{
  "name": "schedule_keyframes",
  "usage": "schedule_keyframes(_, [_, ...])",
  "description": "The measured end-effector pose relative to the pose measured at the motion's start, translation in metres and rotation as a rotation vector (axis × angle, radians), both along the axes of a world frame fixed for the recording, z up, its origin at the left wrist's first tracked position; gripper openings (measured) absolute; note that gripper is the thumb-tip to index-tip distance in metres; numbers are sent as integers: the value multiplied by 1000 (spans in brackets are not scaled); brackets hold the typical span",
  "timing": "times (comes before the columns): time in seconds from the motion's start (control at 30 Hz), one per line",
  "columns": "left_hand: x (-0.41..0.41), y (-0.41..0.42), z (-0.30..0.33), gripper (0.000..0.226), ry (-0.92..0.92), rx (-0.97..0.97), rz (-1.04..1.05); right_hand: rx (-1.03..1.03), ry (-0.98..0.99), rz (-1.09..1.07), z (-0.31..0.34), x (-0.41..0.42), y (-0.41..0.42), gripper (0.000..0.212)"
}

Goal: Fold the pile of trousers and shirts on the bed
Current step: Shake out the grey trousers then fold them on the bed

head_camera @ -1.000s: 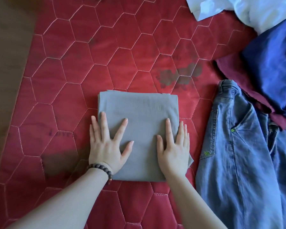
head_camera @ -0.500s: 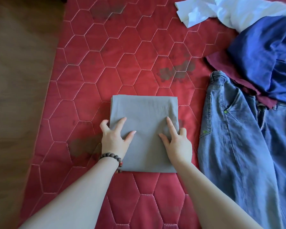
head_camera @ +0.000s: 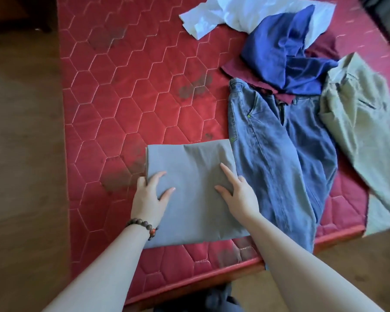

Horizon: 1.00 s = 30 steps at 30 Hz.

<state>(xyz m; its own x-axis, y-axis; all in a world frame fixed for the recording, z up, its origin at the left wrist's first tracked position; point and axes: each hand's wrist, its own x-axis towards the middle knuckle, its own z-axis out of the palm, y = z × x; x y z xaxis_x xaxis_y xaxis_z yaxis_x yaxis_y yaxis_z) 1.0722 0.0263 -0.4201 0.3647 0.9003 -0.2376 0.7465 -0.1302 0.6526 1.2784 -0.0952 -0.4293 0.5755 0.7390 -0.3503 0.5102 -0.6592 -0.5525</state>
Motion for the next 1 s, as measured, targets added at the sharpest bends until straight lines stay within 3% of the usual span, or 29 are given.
schedule_keyframes(0.27, [70, -48, 134, 52, -74, 51, -210, 62, -121, -203, 142, 42, -87, 59])
schedule_keyframes(0.5, [179, -127, 195, 51, -184, 86, -379, 90, -215, -321, 209, 131, -190, 58])
schedule_keyframes(0.77, [374, -234, 187, 49, -143, 64, -445, 44, -286, -326, 193, 328, -296, 55])
schedule_keyframes(1.0, [560, -329, 146, 54, -40, 26, -329, -11, -242, -230, 148, 525, -369, 54])
